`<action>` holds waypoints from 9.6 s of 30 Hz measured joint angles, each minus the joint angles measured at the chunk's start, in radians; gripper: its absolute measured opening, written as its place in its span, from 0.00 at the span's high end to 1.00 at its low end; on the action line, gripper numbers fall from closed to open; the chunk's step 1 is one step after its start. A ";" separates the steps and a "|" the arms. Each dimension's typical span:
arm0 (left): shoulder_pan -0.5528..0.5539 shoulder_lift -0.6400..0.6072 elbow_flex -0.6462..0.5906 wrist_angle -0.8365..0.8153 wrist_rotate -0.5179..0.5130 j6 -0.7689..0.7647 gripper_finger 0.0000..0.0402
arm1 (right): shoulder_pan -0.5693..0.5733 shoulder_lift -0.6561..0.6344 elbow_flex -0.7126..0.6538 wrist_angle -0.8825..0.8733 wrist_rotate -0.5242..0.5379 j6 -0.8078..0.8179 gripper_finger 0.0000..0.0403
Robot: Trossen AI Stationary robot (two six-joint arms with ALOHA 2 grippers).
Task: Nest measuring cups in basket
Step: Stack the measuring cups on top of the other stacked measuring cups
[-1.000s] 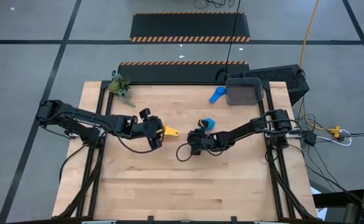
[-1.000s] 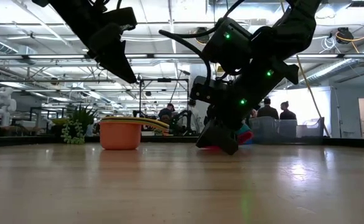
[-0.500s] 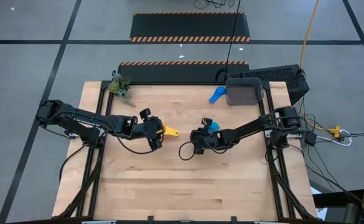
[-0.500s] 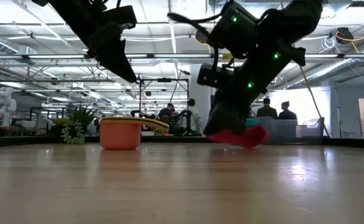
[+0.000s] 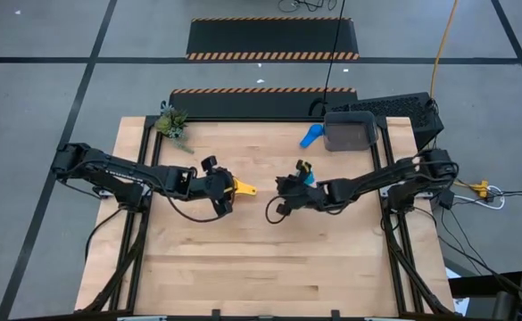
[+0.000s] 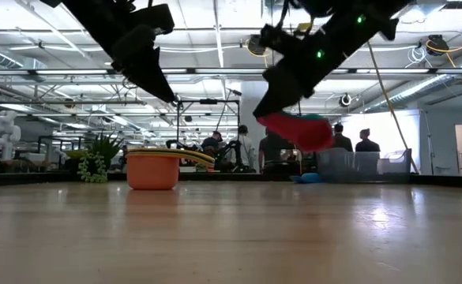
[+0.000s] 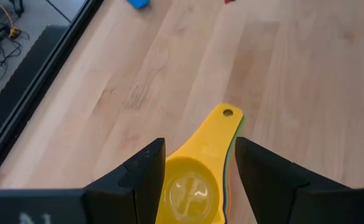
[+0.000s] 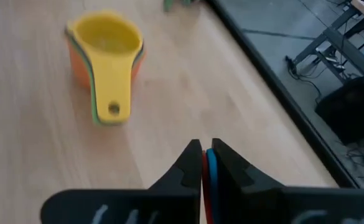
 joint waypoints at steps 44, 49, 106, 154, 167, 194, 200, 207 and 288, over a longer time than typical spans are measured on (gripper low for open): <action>-0.244 0.413 0.014 1.324 -0.234 1.227 0.19 | 0.008 -0.235 -0.330 1.512 -0.275 0.011 0.99; -0.219 0.457 0.074 1.341 -0.234 1.410 0.20 | 0.007 -0.222 -0.317 1.546 -0.295 0.033 0.99; 0.063 0.670 0.313 1.636 -0.083 1.637 0.68 | -0.041 -0.222 -0.271 1.558 -0.157 0.034 0.98; -0.230 0.058 0.322 -0.225 -0.166 0.721 0.95 | 0.275 -0.504 -0.272 1.013 0.003 -0.251 0.40; -0.157 0.051 0.269 -0.486 0.066 0.556 0.95 | 0.338 -0.510 -0.272 0.812 0.000 -0.174 0.40; 0.128 0.051 -0.004 -0.220 0.321 0.971 0.92 | 0.366 -0.555 -0.272 0.796 0.001 -0.274 0.40; 0.180 0.051 -0.004 -0.208 0.379 0.975 0.92 | 0.366 -0.555 -0.272 0.797 0.001 -0.271 0.40; 0.194 0.051 -0.004 -0.204 0.404 0.968 0.91 | 0.366 -0.555 -0.272 0.797 0.001 -0.270 0.40; 0.125 -0.160 -0.026 -0.134 0.428 0.139 0.71 | -0.162 0.085 0.230 -0.111 -0.252 0.074 0.45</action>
